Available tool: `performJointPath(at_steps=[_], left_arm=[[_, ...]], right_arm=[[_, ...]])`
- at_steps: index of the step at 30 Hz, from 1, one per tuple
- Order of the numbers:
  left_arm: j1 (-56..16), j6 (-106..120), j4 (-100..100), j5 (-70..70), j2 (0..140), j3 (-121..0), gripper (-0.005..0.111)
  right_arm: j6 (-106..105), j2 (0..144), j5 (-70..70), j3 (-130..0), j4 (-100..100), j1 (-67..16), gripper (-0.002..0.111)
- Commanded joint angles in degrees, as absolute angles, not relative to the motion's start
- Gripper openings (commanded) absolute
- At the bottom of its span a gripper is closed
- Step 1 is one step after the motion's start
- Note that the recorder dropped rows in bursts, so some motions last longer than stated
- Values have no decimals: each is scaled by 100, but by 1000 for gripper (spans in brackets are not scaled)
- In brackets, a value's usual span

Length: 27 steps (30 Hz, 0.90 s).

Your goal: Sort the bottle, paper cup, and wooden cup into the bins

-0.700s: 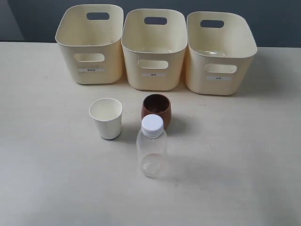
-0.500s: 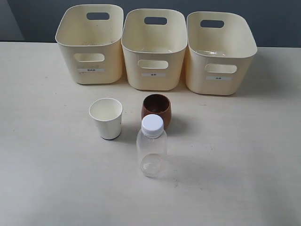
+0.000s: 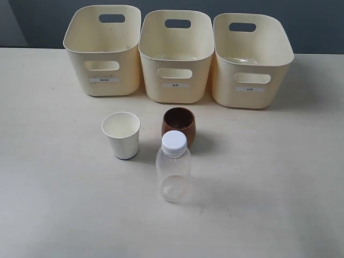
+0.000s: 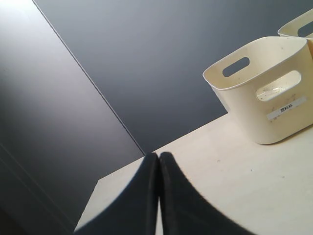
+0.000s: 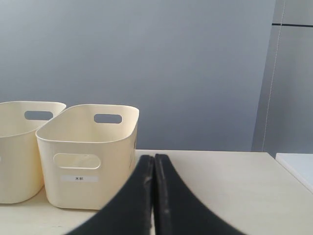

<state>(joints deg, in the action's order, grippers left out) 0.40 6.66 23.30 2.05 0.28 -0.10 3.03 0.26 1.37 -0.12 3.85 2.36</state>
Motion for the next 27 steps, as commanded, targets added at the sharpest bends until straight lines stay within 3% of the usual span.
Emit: performJointPath(at_steps=[1, 27], left_arm=[[43, 656, 2279, 169, 0, 0, 0], [43, 646, 2279, 169, 0, 0, 0]], right_arm=[[297, 0, 86, 0, 392, 227, -1], [388, 0, -536, 0, 36, 227, -1]])
